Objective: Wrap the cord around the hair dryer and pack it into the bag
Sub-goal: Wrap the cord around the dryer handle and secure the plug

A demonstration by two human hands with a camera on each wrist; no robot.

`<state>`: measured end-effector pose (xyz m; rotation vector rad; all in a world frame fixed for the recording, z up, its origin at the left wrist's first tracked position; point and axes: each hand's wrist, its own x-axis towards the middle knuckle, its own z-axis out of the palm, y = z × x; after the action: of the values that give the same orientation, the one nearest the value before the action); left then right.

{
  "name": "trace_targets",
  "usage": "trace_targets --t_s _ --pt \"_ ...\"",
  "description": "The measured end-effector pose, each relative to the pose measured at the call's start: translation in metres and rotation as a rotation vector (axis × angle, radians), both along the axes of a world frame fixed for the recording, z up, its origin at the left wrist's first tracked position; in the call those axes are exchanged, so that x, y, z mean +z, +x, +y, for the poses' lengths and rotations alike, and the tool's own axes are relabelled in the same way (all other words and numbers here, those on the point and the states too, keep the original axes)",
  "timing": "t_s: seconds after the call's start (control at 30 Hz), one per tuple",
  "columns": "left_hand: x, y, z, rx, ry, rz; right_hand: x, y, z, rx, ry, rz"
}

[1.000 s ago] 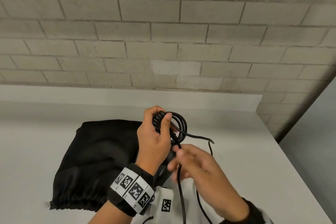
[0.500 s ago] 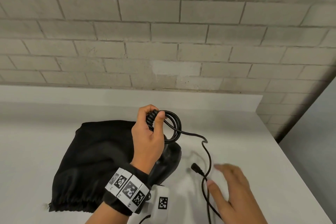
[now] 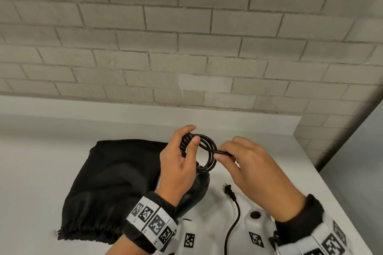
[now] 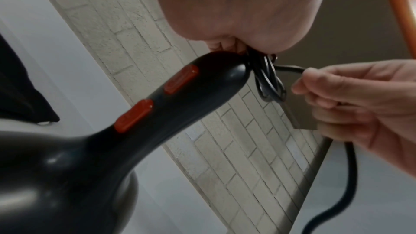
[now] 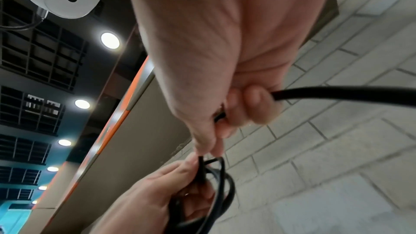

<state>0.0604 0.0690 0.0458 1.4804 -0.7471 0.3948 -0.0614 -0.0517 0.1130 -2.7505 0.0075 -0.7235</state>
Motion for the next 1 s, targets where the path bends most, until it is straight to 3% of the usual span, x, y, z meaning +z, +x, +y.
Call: trace_targets --t_s 0.2,0.43,0.57,0.87,1.0 --pt "0.001 0.004 0.004 -0.068 0.067 -0.1 0.02 0.013 -0.015 0.171 0.043 -0.101" --pt "0.006 -0.001 0.0 -0.128 0.087 -0.177 0.025 0.032 -0.014 0.269 0.285 -0.127" --pt "0.004 -0.004 -0.002 -0.133 0.037 -0.198 0.019 0.042 -0.013 0.253 0.502 -0.088" --pt "0.002 -0.006 -0.002 -0.113 -0.021 -0.175 -0.014 0.048 0.0 0.144 1.222 -0.077" --pt "0.001 -0.008 -0.001 -0.103 -0.043 -0.184 -0.019 0.042 0.003 0.123 1.298 -0.076"
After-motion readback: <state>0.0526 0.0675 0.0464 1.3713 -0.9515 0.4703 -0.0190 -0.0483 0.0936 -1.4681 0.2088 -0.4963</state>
